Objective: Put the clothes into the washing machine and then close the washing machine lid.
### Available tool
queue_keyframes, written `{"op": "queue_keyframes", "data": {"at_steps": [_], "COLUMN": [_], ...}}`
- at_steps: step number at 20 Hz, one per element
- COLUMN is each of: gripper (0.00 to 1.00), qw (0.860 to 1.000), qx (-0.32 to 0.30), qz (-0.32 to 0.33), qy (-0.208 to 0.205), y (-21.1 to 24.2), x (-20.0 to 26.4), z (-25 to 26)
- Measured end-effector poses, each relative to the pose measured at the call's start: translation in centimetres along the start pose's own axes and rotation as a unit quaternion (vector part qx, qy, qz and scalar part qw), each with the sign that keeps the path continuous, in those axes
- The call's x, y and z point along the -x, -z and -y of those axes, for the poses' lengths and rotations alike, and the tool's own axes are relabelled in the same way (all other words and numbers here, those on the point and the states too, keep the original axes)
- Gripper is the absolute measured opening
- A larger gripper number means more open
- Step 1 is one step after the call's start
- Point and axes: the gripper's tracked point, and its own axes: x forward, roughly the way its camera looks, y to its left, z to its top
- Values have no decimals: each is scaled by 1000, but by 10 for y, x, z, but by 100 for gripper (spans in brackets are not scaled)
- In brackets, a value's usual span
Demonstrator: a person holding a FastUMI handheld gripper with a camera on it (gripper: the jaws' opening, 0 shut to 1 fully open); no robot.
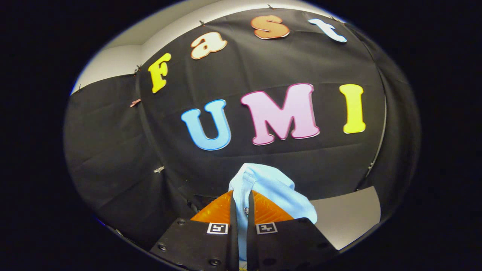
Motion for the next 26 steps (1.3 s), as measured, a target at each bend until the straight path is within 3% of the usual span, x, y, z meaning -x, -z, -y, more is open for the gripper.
{"op": "queue_keyframes", "data": {"at_steps": [5, 11, 26], "gripper": [13, 12, 13], "qw": [999, 997, 982], "qx": [12, 20, 66], "qz": [-25, -61, -176], "qy": [-43, -48, 14], "y": [26, 84, 258], "x": [-35, -83, -188], "z": [-76, -117, -76]}}
